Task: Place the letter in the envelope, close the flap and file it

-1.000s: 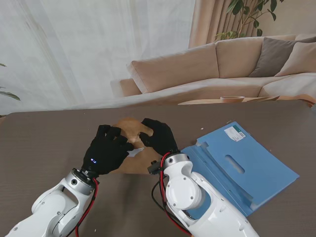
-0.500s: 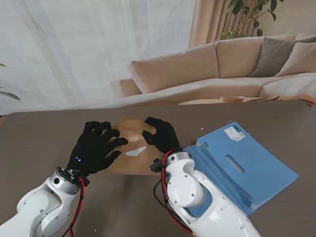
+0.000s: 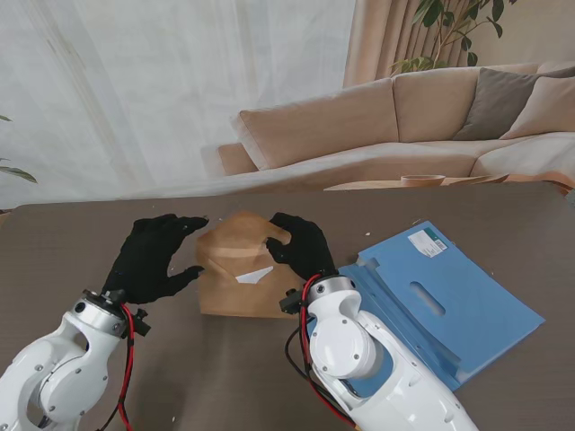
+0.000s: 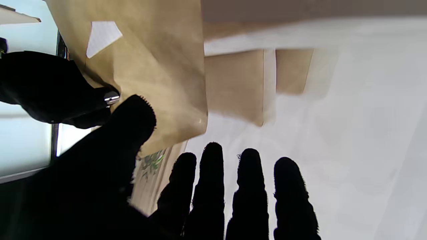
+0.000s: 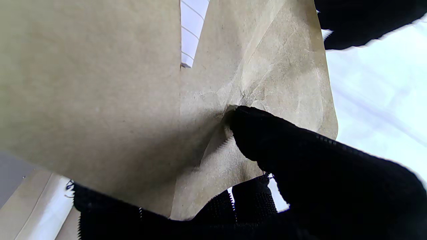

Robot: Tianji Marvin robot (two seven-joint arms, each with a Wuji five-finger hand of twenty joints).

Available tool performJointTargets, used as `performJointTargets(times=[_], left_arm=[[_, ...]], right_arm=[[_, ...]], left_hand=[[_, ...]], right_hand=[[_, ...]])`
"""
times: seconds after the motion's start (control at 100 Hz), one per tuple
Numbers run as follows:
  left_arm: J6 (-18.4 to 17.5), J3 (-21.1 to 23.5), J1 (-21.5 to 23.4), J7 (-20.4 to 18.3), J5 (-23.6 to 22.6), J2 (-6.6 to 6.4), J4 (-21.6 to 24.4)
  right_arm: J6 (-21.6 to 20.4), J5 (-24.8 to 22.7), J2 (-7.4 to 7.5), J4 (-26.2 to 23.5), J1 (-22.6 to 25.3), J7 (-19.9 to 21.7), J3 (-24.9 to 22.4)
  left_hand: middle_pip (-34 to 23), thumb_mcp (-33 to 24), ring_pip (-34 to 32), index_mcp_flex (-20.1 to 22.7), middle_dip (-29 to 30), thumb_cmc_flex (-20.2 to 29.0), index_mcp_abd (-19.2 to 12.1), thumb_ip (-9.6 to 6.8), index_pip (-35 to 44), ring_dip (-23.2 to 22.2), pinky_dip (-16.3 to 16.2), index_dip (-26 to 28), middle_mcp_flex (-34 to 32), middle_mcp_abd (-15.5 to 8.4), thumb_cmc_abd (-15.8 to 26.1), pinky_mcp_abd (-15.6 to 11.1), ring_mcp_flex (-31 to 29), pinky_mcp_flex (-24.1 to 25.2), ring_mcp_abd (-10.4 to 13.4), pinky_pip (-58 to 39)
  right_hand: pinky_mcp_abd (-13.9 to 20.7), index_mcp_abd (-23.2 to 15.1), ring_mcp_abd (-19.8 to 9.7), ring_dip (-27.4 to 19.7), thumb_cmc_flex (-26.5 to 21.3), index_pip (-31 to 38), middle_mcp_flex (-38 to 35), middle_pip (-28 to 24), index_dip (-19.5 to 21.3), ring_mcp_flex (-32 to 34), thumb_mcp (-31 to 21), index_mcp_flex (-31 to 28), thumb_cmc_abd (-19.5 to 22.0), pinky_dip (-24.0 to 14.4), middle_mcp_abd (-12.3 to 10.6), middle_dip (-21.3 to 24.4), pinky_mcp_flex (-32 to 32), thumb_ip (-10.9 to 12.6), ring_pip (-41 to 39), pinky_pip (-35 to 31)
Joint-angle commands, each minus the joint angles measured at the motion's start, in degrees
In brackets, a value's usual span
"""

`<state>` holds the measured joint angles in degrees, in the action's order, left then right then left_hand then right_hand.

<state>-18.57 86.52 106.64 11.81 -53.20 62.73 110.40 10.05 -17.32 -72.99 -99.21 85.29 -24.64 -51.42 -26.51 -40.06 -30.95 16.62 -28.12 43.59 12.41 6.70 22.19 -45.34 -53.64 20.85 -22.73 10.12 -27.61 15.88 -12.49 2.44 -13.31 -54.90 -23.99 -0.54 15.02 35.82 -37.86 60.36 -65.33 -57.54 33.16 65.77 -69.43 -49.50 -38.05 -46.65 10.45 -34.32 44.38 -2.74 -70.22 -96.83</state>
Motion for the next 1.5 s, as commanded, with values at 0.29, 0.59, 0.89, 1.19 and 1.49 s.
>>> performJointTargets(times=[0.29, 0.59, 0.89, 1.19, 1.49], left_arm=[[10.7, -2.1, -1.4, -13.6, 17.8, 0.21, 0.7], [20.7, -2.4, -2.1, -21.7, 36.0, 0.13, 2.3], [23.8, -3.3, -2.4, -19.9, 43.1, 1.15, 2.7], [23.0, -4.2, -3.3, -16.0, 44.1, 2.06, 1.9], [23.3, -5.6, -5.4, -11.7, 43.0, 2.99, 0.2]], right_arm=[[-0.5, -1.0, -0.02, -1.8, 1.4, 0.1, 0.2], [-0.9, -0.7, -0.07, -1.7, 1.4, 0.0, 0.3], [-1.3, -1.0, 0.19, -1.6, 1.7, 0.5, 0.2], [-3.9, -1.2, 1.44, -3.1, 3.7, 3.3, -0.8], [-7.7, -0.3, 3.02, -4.6, 5.7, 7.6, -2.8]], left_hand=[[-2.2, -1.4, 0.4, 0.5, 0.0, 1.3, 3.3, -1.87, -0.7, 0.6, 0.7, -1.2, -1.8, 1.1, 0.7, 1.2, -1.8, -0.1, -1.2, 1.3], [-4.9, 0.8, -7.6, 14.9, -8.3, 10.5, 3.5, 1.15, 12.0, -0.2, -0.9, 3.9, -22.2, 2.3, 1.3, 4.3, -14.1, -5.5, -3.8, -4.7], [-7.5, 8.1, -18.2, 27.9, -14.2, 22.3, -5.2, 0.72, 27.0, -2.3, -1.0, 6.2, -37.2, 2.5, 4.2, 6.4, -23.2, -10.6, -6.4, -14.6], [-11.8, 6.7, -24.2, 27.9, -17.3, 22.3, -5.8, 1.05, 29.2, -5.8, -1.9, 11.6, -36.8, 4.5, 3.7, 7.0, -24.1, -11.9, -8.2, -19.0], [-12.2, 6.2, -25.0, 27.9, -18.1, 22.7, -5.5, 1.09, 29.5, -6.5, -1.8, 12.8, -36.7, 5.1, 3.5, 7.3, -24.3, -12.3, -8.7, -19.5]], right_hand=[[-0.9, -3.0, 0.1, -0.2, -0.9, 4.1, -1.8, -1.1, 1.4, 1.8, -1.7, -3.5, 0.2, 0.4, -0.1, -0.3, 0.5, 1.3, -1.7, -4.9], [-0.9, -3.0, 0.1, -0.2, -0.9, 4.1, -1.8, -1.1, 1.4, 1.7, -1.6, -3.5, 0.2, 0.4, -0.1, -0.3, 0.3, 1.3, -1.7, -4.8], [-0.6, -1.6, 1.0, -0.8, -0.9, 1.5, 0.4, 1.7, -2.3, -1.4, 1.0, -1.7, 2.0, 0.5, 0.4, 1.7, -3.3, 0.7, 0.9, -2.7], [0.4, 2.0, 0.2, -2.9, 11.1, -16.5, 15.0, 12.5, -12.8, -16.7, 10.0, 8.7, 7.4, 1.0, -0.3, 7.2, -18.7, 1.9, 18.3, 9.3], [1.3, 3.9, -0.8, -5.6, 21.3, -31.1, 24.8, 18.1, -8.6, -26.4, 26.0, 14.9, 10.6, 2.2, -2.2, 10.7, -28.5, -0.3, 30.0, 19.8]])
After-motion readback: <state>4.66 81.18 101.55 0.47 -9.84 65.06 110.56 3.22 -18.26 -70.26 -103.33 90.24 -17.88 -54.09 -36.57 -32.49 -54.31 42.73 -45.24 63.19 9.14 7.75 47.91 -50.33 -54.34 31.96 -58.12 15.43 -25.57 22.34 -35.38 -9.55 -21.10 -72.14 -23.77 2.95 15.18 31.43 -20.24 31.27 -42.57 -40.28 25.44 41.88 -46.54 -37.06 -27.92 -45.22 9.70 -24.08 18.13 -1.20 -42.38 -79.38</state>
